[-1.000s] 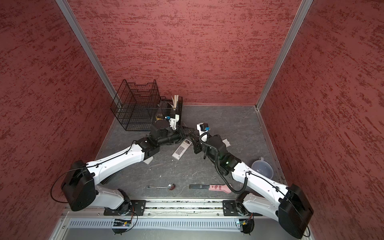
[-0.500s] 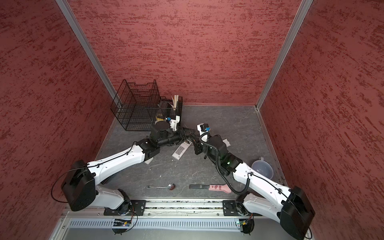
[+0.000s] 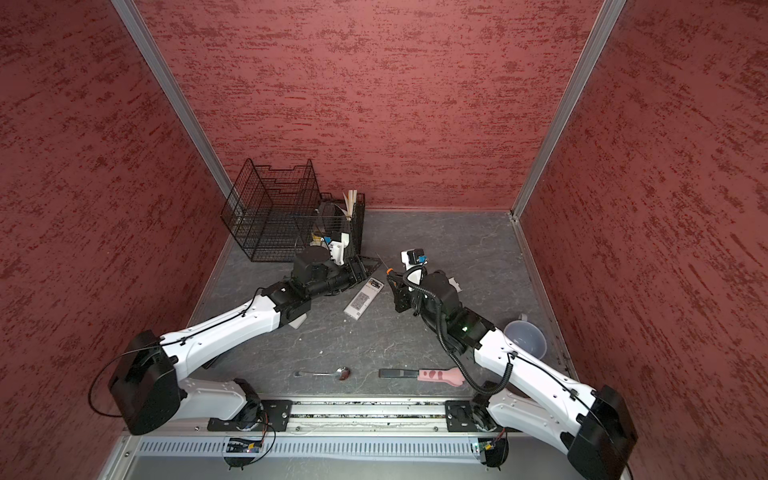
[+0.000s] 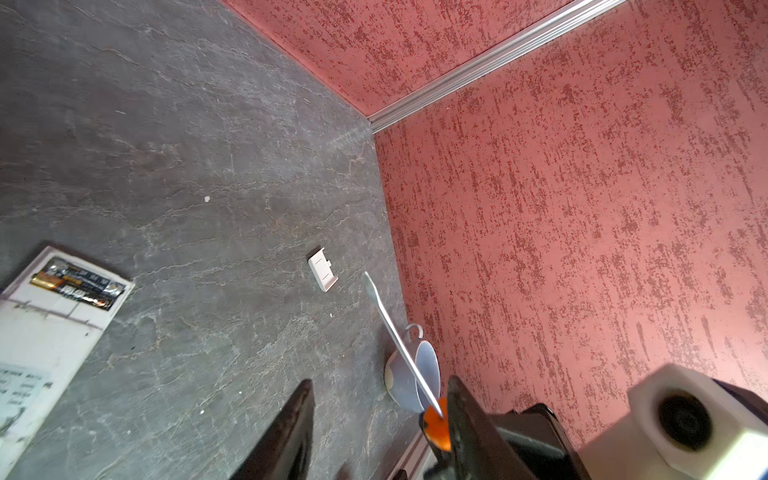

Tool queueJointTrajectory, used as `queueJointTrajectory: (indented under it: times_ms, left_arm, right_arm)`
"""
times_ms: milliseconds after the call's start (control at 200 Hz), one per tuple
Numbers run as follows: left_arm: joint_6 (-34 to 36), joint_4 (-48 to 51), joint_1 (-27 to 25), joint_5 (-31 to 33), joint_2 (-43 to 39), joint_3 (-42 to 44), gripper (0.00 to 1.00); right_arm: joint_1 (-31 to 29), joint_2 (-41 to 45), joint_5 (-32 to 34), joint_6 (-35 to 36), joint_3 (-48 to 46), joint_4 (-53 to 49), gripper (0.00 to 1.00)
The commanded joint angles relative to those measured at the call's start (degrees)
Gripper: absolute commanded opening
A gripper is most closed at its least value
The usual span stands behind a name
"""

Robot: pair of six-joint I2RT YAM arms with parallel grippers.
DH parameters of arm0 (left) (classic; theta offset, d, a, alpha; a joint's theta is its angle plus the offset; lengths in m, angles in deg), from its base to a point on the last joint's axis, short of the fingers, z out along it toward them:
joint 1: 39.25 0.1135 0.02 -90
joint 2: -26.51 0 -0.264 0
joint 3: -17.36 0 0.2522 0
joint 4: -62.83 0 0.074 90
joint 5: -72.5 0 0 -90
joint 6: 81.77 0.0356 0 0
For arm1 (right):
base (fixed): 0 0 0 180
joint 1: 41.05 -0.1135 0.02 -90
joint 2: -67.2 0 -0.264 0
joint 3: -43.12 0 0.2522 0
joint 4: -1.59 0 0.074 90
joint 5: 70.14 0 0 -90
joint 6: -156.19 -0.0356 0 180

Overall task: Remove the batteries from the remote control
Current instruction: 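Move the left gripper over the white remote and pin it down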

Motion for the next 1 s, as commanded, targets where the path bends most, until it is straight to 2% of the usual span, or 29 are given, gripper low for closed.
queueJointTrajectory:
  times_ms: [0, 105, 115, 125, 135, 190, 351, 646, 992]
  left_arm:
    - [7.74, 9.75, 0.94, 3.07, -3.74, 1.39, 0.55]
    - [12.63, 17.26, 3.15, 2.11, -5.03, 2.37, 0.61]
    - [13.12, 17.92, 3.35, 1.93, -5.07, 2.38, 0.63]
    - [13.59, 18.45, 3.62, 1.73, -5.08, 2.43, 0.72]
    - [14.13, 19.03, 3.78, 1.62, -5.02, 2.42, 0.76]
    - [16.79, 22.60, 4.42, 1.56, -4.38, 2.19, 0.81]
    - [23.01, 26.58, 4.36, 3.36, -1.10, 1.27, 0.81]
    - [32.56, 27.53, 0.10, 8.43, 5.35, -2.72, 0.80]
    - [36.99, 28.23, -1.23, 10.40, 13.33, -6.15, 0.80]
  right_arm:
    - [-0.11, 1.38, 1.51, -2.82, 3.19, -8.28, 0.00]
    - [-0.05, 2.25, 0.81, -5.09, 5.07, -14.70, 0.00]
    - [-0.02, 2.35, 0.68, -5.29, 5.27, -14.98, 0.00]
    - [-0.06, 2.40, 0.66, -5.71, 5.43, -15.76, 0.00]
    - [-0.03, 2.45, 0.62, -6.01, 5.64, -16.26, 0.00]
    - [0.01, 2.45, -0.02, -7.97, 7.01, -19.02, 0.00]
    - [1.67, 0.81, -4.31, -16.20, 10.46, -26.23, 0.00]
    - [3.89, 1.31, -13.79, -26.41, 8.18, -24.08, 0.00]
    - [5.62, 2.68, -15.87, -26.03, 6.46, -23.88, 0.00]
